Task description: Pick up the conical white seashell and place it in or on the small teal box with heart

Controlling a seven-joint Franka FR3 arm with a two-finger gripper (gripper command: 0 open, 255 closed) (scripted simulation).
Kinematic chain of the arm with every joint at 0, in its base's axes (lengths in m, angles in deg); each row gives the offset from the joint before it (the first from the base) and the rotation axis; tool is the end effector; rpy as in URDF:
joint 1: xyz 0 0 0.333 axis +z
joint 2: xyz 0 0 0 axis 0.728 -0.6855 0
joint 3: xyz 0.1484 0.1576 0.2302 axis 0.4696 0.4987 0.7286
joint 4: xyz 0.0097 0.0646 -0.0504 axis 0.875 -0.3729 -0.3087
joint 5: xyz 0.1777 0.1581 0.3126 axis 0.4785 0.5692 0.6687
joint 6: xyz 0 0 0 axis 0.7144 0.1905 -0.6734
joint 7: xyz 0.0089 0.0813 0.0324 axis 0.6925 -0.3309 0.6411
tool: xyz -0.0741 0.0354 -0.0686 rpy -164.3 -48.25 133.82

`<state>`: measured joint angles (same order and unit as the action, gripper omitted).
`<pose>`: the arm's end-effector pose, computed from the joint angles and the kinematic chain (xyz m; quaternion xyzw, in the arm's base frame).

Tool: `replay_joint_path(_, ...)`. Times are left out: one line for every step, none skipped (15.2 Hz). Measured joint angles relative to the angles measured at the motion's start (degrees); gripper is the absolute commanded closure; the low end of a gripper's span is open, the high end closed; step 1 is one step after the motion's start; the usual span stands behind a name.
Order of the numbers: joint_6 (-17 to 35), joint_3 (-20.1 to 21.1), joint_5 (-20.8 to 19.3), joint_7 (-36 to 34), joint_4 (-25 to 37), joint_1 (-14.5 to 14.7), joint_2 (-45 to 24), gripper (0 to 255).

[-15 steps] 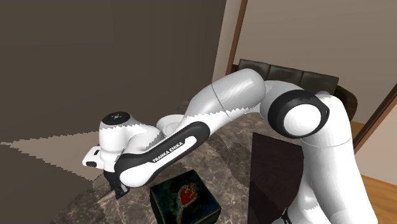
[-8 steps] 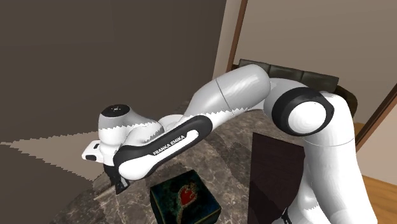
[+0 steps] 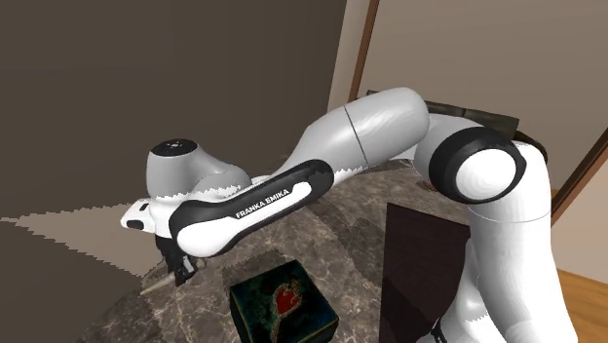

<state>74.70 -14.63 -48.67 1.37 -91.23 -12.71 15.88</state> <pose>0.4866 0.4778 0.3388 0.6510 0.7568 0.0577 0.0120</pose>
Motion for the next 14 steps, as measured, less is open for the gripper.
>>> replay_joint_path(-0.6, 0.1, 0.1, 0.1, 0.2, 0.0, 0.4, 255)
replay_joint_path(-1.3, 0.1, 0.2, 0.1, 0.8, 0.0, 0.6, 255)
replay_joint_path(-2.0, 0.2, 0.3, 0.2, 1.1, -0.1, 0.9, 255)
replay_joint_path(-2.5, 0.2, 0.5, 0.3, 1.1, -0.1, 1.4, 255)
replay_joint_path(-3.2, 0.3, 0.5, 0.4, 1.6, -0.1, 1.6, 255)
replay_joint_path(-3.8, 0.4, 0.7, 0.4, 1.6, -0.2, 2.2, 255)
replay_joint_path(-4.3, 0.4, 0.8, 0.5, 1.8, -0.2, 2.5, 255)
replay_joint_path(-4.9, 0.5, 0.9, 0.7, 2.1, -0.3, 2.9, 255)
replay_joint_path(-5.6, 0.5, 1.0, 0.8, 2.7, -0.3, 2.9, 255)
replay_joint_path(-6.4, 0.5, 1.1, 0.8, 3.2, -0.3, 3.3, 255)
replay_joint_path(-7.0, 0.6, 1.2, 0.8, 3.6, -0.3, 3.5, 255)
replay_joint_path(-7.8, 0.6, 1.2, 0.9, 4.4, -0.2, 3.5, 255)
replay_joint_path(-8.3, 0.7, 1.3, 0.9, 4.5, -0.3, 3.9, 255)
replay_joint_path(-9.1, 0.7, 1.4, 1.0, 5.1, -0.3, 4.1, 255)
